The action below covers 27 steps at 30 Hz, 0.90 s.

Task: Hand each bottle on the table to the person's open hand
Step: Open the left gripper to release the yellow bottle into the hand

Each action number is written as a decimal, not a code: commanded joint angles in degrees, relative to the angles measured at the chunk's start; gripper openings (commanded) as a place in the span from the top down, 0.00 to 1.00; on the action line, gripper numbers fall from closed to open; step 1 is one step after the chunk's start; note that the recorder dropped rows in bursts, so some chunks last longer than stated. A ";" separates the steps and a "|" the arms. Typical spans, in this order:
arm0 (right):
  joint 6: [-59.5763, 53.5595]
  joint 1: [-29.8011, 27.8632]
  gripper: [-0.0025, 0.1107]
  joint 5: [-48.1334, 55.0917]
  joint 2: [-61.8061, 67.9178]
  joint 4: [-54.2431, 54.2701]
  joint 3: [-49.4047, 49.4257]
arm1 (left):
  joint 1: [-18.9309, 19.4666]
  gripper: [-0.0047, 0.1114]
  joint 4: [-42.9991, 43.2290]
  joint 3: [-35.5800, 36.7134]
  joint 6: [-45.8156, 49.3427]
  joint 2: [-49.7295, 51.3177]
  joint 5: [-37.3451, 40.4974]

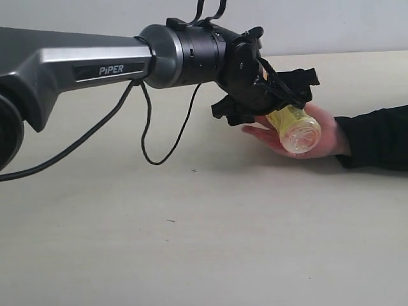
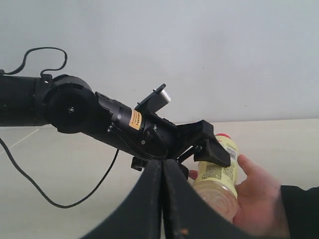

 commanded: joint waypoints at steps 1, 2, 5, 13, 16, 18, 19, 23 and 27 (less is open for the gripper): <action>0.03 -0.08 0.98 -0.29 -0.24 -0.20 0.04 | 0.15 0.22 -0.29 0.05 2.53 -1.64 2.32; 0.03 -0.08 0.98 -0.29 -0.24 -0.20 0.04 | 0.15 0.22 -0.29 0.05 2.66 -1.62 2.47; 0.03 -0.08 0.98 -0.29 -0.24 -0.33 0.04 | 0.15 0.22 -0.29 0.05 3.80 -1.62 2.47; 0.03 -0.08 0.98 -0.29 -0.24 -0.33 0.04 | -0.26 0.22 -0.17 0.05 5.90 -2.04 2.03; 0.03 -0.08 0.98 -0.29 -0.24 -0.33 0.04 | -0.92 0.22 -0.17 0.05 6.77 -2.82 1.81; 0.03 -0.08 0.98 -0.29 -0.24 -0.33 0.04 | -1.06 0.22 -0.17 0.05 7.27 -3.43 1.59; 0.03 -0.08 0.98 -0.29 -0.24 -0.33 0.04 | -1.32 0.22 -0.17 0.05 7.68 -3.89 1.59; 0.03 -0.08 0.98 -0.29 -0.24 -0.08 0.04 | -2.23 0.22 -0.17 0.05 9.74 -5.68 1.59; 0.03 -0.08 0.98 -0.29 -0.24 -0.08 0.04 | -3.69 0.23 0.08 0.05 11.54 -7.62 1.80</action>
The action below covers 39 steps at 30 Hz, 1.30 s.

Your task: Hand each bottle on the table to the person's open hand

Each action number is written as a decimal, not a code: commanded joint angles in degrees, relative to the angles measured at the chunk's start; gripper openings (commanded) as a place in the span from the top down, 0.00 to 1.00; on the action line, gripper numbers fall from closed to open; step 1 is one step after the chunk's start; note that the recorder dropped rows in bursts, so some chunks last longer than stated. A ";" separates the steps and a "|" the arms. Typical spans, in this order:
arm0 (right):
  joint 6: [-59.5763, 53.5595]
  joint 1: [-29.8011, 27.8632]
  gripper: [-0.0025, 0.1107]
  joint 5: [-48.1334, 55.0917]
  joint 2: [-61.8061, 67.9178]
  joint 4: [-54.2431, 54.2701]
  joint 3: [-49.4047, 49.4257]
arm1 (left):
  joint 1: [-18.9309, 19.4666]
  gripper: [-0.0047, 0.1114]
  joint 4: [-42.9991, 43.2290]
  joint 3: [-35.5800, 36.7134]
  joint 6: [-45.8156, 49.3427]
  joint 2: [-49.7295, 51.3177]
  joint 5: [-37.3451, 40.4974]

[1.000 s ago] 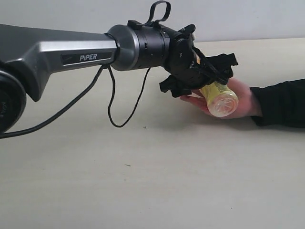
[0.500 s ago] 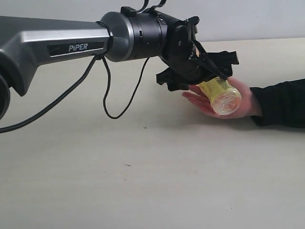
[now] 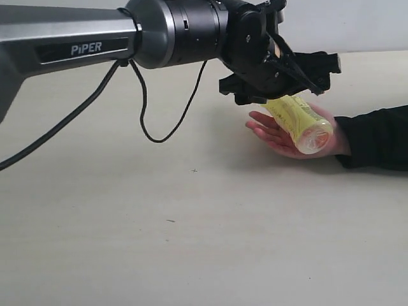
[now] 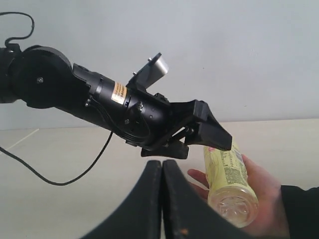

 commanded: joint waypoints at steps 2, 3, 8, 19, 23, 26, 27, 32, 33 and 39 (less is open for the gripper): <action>0.03 -0.08 0.98 -0.29 -0.24 -0.08 0.04 | -2.25 0.23 0.25 0.05 3.10 -3.21 -0.14; 0.03 -0.08 0.98 -0.29 -0.24 -0.08 0.04 | -2.72 0.23 0.69 0.05 3.68 -3.83 0.49; 0.03 -0.08 0.98 -0.29 -0.24 -0.31 0.04 | -4.52 0.23 3.65 0.05 6.19 -6.10 4.98; 0.03 -0.08 0.98 -0.29 -0.24 -0.31 0.04 | -4.80 0.72 4.88 10.55 13.87 -15.84 7.71; 0.03 -0.08 0.98 -0.29 -0.24 -0.31 0.04 | -4.80 0.95 6.04 18.73 14.23 -22.45 5.46; 0.03 -0.08 0.98 -0.29 -0.24 -0.31 0.04 | -4.80 0.96 6.45 26.61 14.47 -28.57 0.34; 0.03 -0.08 0.98 -0.29 -0.24 -0.31 0.04 | -4.80 0.96 6.45 29.98 14.74 -31.21 -2.46; 0.03 -0.08 0.98 -0.29 -0.24 -0.31 0.04 | -4.80 0.96 6.45 48.72 15.38 -45.46 -19.93; 0.03 -0.08 0.98 -0.29 -0.24 -0.31 0.04 | -4.80 0.96 6.45 52.07 15.39 -48.00 -22.97; 0.03 -0.08 0.98 -0.29 -0.24 -0.31 0.04 | -4.27 0.96 6.45 71.04 21.61 -65.59 -31.96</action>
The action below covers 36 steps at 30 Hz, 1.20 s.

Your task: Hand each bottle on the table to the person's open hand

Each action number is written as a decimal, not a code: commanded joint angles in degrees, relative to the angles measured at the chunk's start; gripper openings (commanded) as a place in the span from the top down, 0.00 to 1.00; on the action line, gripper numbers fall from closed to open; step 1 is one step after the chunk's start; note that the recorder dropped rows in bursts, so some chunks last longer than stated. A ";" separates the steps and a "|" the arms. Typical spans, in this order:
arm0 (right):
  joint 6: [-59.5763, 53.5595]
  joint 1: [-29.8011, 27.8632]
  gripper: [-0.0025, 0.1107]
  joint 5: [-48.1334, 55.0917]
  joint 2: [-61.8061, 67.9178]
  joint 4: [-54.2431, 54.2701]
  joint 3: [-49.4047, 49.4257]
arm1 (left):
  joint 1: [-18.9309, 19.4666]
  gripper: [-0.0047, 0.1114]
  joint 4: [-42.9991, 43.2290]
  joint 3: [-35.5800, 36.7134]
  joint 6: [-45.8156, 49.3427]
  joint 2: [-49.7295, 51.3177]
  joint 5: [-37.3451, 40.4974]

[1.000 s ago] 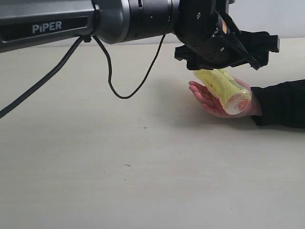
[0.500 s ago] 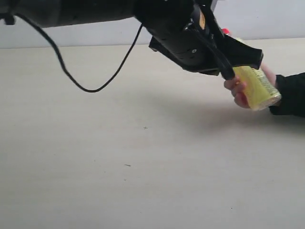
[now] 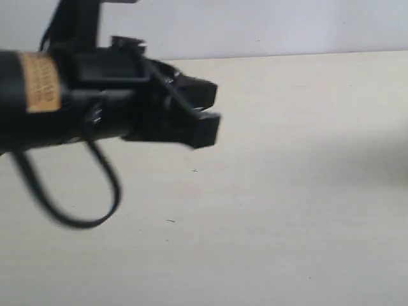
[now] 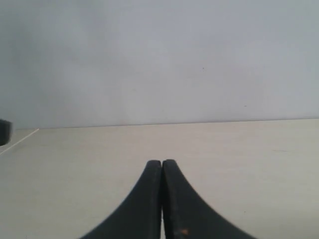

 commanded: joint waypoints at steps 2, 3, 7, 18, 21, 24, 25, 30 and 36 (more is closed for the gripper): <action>0.03 -0.08 0.98 -0.29 -0.24 -0.31 0.04 | 1.22 0.96 0.42 12.69 4.88 -14.27 -1.81; 0.03 -0.08 0.98 -0.29 -0.24 -0.31 0.04 | 1.52 0.96 0.42 13.99 5.17 -16.36 -0.69; 0.03 -0.08 0.98 -0.29 -0.24 -0.31 0.04 | 1.52 0.96 0.42 16.97 5.17 -22.11 1.99; 0.03 -0.08 0.98 -0.29 -0.24 -0.31 0.04 | 1.52 0.96 0.42 17.35 5.46 -25.87 2.68; 0.03 -0.08 0.98 -0.29 -0.24 -0.31 0.04 | 1.52 0.96 0.42 17.35 5.46 -25.87 2.68; 0.03 -0.08 0.98 -0.29 -0.24 -0.31 0.04 | 1.52 0.96 0.42 17.35 5.57 -25.85 2.68; 0.03 -0.08 0.98 -0.29 -0.24 -0.31 0.04 | 1.52 0.96 0.42 17.35 5.57 -25.85 2.68; 0.03 -0.08 0.98 -0.29 -0.24 -0.31 0.04 | 1.52 0.96 0.42 17.35 5.57 -25.85 2.68; 0.03 -0.08 0.98 -0.29 -0.24 -0.31 0.04 | 1.52 0.96 0.42 17.35 5.57 -25.85 2.68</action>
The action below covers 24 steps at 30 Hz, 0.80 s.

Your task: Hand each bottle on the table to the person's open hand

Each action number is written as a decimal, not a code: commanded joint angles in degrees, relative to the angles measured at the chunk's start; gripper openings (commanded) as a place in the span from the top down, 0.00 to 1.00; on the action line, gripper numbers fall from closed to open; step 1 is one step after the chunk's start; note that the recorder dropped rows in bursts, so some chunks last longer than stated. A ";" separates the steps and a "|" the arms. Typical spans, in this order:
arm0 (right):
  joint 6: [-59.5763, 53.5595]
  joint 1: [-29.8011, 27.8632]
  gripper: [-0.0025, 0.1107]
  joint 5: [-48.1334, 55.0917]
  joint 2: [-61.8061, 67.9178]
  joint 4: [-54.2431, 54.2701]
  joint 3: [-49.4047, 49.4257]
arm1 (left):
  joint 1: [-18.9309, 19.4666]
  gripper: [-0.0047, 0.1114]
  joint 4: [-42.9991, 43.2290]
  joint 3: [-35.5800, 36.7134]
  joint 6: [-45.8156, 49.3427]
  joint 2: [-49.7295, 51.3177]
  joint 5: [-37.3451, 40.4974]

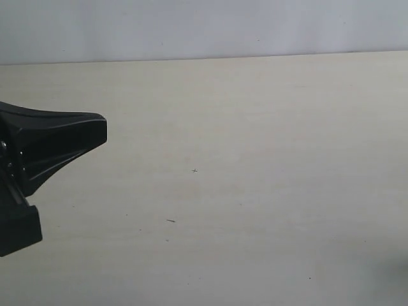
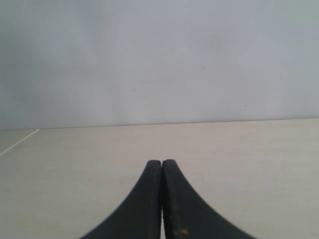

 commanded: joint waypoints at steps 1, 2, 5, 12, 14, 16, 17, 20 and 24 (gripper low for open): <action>-0.10 -0.08 0.98 -0.29 -0.24 -0.31 0.04 | 0.15 0.96 0.34 0.25 0.24 -0.31 0.01; -0.10 -0.08 0.98 -0.29 -0.24 -0.31 0.04 | 0.15 0.96 0.34 0.25 0.24 -0.31 0.01; -0.10 -0.08 0.98 -0.29 -0.24 -0.31 0.04 | 0.15 0.96 0.34 0.25 0.24 -0.31 0.01; -0.10 -0.08 0.98 -0.29 -0.24 -0.31 0.04 | 11.57 0.96 0.34 0.25 0.70 -1.79 -0.34; -0.10 -0.08 0.98 -0.29 -0.24 -0.31 0.04 | 19.50 0.96 0.34 0.52 -2.83 -3.96 0.04; -0.10 -0.08 0.98 -0.29 -0.24 -0.31 0.04 | 27.39 0.96 0.34 1.27 -3.89 -7.76 1.47; -0.10 -0.08 0.98 -0.29 -0.24 -0.31 0.04 | 31.07 0.96 0.34 2.03 -3.89 -10.01 2.04; -0.10 -0.08 0.98 -0.29 -0.24 -0.31 0.04 | 41.67 0.96 0.34 5.24 -3.68 -18.62 7.73; -0.10 -0.08 0.98 -0.29 -0.24 -0.31 0.04 | 49.13 0.96 0.34 10.12 0.28 -29.51 10.30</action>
